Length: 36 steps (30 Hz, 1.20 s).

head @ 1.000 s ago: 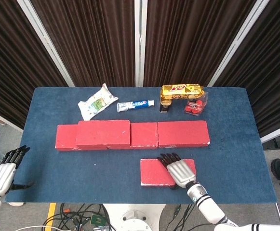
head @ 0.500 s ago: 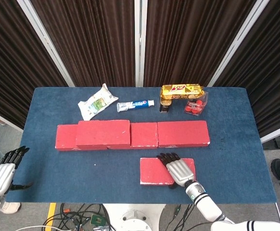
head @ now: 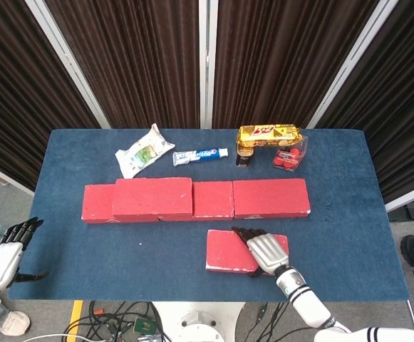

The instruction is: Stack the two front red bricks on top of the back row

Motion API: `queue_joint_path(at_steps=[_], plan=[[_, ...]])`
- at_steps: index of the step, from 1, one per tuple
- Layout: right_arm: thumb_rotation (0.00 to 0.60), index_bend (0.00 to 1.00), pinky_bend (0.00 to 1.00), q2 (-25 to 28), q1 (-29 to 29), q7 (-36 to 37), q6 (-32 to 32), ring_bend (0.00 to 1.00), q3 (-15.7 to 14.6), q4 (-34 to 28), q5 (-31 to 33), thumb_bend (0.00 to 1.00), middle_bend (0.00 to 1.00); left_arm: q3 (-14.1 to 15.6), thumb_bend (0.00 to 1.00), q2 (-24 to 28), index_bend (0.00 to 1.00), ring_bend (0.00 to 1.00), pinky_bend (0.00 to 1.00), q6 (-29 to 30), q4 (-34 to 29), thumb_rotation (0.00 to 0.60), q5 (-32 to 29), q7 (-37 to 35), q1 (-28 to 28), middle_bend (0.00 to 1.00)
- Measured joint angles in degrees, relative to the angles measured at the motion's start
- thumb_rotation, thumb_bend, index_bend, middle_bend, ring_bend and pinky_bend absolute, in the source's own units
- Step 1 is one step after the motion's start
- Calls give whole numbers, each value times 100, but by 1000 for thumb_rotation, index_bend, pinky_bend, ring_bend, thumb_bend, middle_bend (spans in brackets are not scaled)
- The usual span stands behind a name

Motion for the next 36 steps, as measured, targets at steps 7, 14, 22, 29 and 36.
queue_joint_path(at_steps=[7, 14, 22, 29, 36], plan=[[600, 0, 280, 568, -2, 173, 290, 280, 186, -419, -476, 0, 340, -41, 53, 50, 0, 0, 0, -1, -42, 600, 68, -76, 41, 0], [600, 0, 269, 1110, 531, 197, -106, 280, 772, -207, -330, 0, 335, -97, 53, 83, 0, 0, 0, -48, -61, 600, 100, -148, 58, 0], [600, 0, 231, 1302, 1254, 1027, -1416, 280, 1122, 674, -229, 0, 330, -178, 53, 118, 0, 0, 0, -126, -141, 600, 91, -134, 28, 0], [600, 0, 231, 1004, 1700, 1717, -1818, 279, 1235, 1586, -384, 0, 327, -226, 52, 130, 0, 0, 0, -209, -156, 600, 50, -123, 16, 0], [600, 0, 231, 671, 1965, 1840, -1950, 273, 1196, 1960, -321, 0, 326, -253, 52, 136, 0, 0, 0, -254, -147, 600, 74, -174, 5, 0]])
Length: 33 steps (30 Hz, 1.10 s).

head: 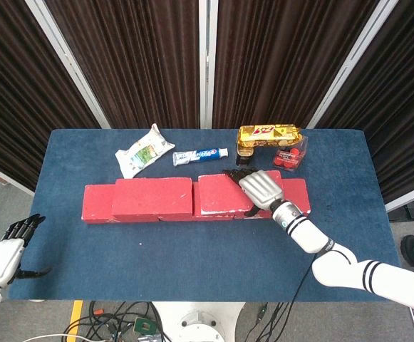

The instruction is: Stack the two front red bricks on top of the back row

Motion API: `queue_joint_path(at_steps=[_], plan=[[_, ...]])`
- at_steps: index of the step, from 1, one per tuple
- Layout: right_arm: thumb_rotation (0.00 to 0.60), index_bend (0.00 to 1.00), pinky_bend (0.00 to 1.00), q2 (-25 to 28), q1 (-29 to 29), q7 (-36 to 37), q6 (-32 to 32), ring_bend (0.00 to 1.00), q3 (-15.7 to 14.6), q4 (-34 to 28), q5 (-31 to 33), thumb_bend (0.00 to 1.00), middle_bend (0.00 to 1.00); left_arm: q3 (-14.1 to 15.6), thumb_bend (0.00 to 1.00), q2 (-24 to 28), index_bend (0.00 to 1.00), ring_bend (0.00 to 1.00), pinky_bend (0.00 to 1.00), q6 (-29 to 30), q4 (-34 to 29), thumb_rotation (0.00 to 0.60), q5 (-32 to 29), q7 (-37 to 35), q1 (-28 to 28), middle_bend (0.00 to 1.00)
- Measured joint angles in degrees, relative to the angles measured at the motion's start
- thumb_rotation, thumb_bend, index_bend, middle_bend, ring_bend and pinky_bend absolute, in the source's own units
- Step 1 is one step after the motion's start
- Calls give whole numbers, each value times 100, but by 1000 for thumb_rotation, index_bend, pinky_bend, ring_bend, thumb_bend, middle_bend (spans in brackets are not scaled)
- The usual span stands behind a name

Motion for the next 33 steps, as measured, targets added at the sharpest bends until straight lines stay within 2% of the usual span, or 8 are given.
queue_joint_path(at_steps=[17, 33], plan=[[600, 0, 231, -317, 247, -216, 64, 268, -148, 306, 537, 0, 321, -41, 52, -104, 0, 0, 0, 110, 198, 600, 127, -157, 76, 0], [600, 0, 231, -508, 445, -231, -54, 265, -271, 535, 724, 0, 318, -71, 52, -151, 0, 0, 0, 84, 276, 600, 109, -171, 97, 0]])
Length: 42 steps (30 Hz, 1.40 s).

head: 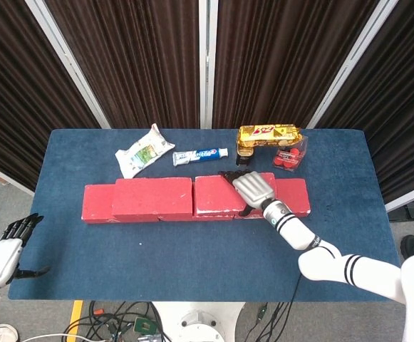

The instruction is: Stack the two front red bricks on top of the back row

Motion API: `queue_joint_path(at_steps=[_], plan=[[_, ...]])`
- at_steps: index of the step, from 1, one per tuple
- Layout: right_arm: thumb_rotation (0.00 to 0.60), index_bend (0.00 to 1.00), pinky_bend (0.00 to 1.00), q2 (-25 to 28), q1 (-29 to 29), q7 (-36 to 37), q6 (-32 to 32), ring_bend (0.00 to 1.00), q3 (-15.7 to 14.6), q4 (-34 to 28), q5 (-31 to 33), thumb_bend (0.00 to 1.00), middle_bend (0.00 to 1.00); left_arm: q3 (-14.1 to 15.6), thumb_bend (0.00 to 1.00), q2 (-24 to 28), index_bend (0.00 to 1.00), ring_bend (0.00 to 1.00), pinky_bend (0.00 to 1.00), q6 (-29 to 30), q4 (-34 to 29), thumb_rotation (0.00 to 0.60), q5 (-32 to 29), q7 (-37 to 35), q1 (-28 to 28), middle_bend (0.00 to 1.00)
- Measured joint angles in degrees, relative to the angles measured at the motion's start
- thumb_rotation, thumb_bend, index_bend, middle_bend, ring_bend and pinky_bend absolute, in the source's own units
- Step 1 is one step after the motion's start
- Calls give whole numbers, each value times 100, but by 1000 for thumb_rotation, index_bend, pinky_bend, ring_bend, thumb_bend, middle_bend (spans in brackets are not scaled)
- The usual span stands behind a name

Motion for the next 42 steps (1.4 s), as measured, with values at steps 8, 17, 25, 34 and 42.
queue_joint_path(at_steps=[8, 17, 25, 34, 42], plan=[[600, 0, 231, -100, 75, -24, -4, 264, -38, 50, 88, 0, 317, -3, 52, -6, 0, 0, 0, 4, 33, 600, 19, -35, 13, 0], [600, 0, 230, -131, 114, -85, 54, 264, -62, 61, 214, 0, 316, -4, 52, -10, 0, 0, 0, -17, 81, 600, 4, -94, 28, 0], [600, 0, 229, -121, 137, -78, 60, 264, -71, 73, 309, 0, 315, -14, 52, -17, 0, 0, 0, -29, 93, 600, 12, -100, 23, 0], [600, 0, 228, -146, 190, -49, 34, 264, -60, 98, 372, 0, 315, 5, 52, -6, 0, 0, 0, -82, 112, 600, 17, -139, 20, 0], [600, 0, 228, -161, 207, -24, 11, 263, -88, 108, 415, 0, 313, 5, 52, -12, 0, 0, 0, -97, 123, 600, 25, -153, 16, 0]])
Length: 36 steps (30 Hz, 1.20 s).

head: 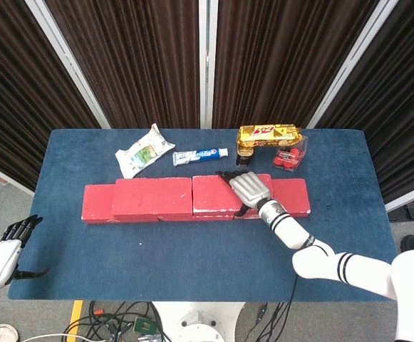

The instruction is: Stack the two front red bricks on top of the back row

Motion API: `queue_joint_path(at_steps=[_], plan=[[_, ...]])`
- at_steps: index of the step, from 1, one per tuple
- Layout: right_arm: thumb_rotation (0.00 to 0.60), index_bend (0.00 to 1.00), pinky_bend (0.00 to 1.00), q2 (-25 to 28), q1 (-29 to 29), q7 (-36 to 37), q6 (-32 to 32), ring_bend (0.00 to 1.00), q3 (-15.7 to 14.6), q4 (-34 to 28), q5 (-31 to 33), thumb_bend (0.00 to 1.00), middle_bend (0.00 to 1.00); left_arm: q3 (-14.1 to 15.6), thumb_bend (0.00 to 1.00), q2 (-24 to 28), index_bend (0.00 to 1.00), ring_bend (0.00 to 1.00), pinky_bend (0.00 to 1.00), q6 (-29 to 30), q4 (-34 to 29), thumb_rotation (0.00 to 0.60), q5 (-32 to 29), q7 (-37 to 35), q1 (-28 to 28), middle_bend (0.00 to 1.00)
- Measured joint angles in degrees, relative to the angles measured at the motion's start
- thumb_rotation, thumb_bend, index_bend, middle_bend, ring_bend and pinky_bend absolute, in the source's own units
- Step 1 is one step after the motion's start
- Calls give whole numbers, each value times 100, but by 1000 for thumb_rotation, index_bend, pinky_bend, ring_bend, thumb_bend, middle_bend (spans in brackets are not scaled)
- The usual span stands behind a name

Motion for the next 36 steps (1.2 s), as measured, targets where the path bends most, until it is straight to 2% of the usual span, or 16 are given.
queue_joint_path(at_steps=[29, 33, 36], plan=[[600, 0, 228, -81, 150, -69, -101, 241, -52, 79, 198, 0, 291, 26, 53, -29, 0, 0, 0, -11, 48, 600, 27, -68, 25, 0], [600, 0, 223, -93, 176, -82, -98, 191, -51, 81, 222, 0, 255, 28, 53, -31, 0, 0, 0, -27, 65, 600, 21, -89, 22, 0], [600, 0, 184, -92, 185, -90, -106, 111, -61, 75, 242, 0, 179, 31, 53, -36, 0, 0, 0, -34, 76, 600, 24, -97, 22, 0]])
